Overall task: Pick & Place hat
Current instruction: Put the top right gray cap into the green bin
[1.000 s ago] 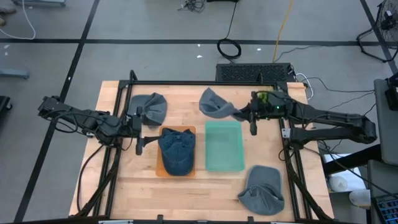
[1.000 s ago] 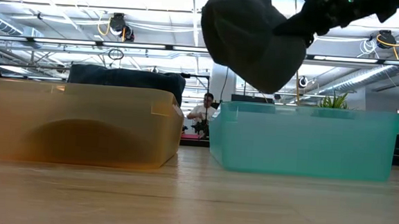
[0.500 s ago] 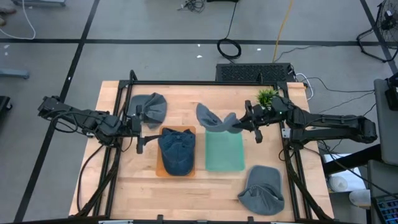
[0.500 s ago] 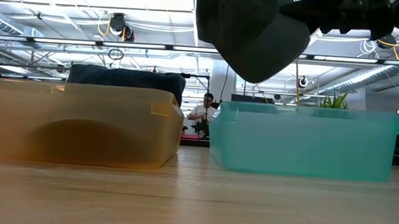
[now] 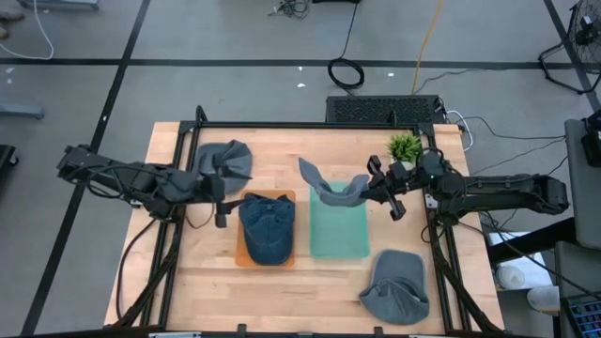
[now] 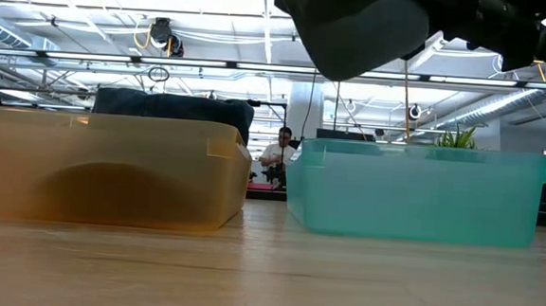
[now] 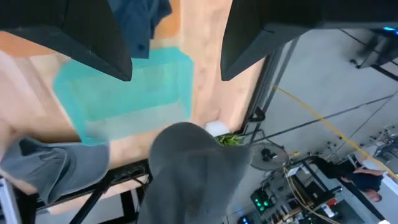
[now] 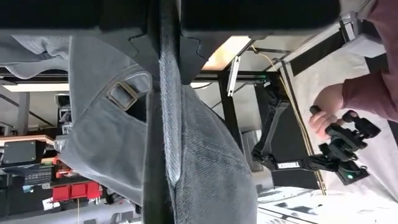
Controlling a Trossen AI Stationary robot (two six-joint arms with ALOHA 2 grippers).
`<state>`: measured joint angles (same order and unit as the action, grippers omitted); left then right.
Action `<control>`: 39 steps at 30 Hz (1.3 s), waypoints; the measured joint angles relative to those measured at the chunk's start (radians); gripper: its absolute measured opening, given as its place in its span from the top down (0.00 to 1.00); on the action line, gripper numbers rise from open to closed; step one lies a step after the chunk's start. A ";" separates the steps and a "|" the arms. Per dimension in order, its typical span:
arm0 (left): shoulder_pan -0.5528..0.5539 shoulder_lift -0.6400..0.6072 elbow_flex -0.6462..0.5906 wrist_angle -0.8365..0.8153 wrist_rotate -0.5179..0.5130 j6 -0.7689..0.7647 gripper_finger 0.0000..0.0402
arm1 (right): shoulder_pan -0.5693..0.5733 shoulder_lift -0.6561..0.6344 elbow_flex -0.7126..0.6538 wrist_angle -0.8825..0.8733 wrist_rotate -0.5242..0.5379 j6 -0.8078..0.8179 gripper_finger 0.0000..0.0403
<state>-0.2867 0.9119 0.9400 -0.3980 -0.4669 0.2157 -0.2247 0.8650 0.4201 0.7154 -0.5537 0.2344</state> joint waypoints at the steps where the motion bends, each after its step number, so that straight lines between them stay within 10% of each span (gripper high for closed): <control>1: 0.006 0.023 0.027 -0.012 0.000 0.009 0.36 | 0.009 0.000 0.000 -0.001 0.000 0.000 1.00; 20: 0.039 0.412 0.490 -0.098 0.104 0.219 0.36 | 0.083 0.000 0.000 -0.008 -0.002 -0.003 1.00; 39: 0.055 0.706 0.677 0.004 0.136 0.333 0.36 | 0.083 0.000 0.000 -0.023 -0.002 -0.009 1.00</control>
<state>-0.2319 1.6182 1.6169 -0.3942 -0.3307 0.5488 -0.1417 0.8652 0.4198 0.6921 -0.5556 0.2255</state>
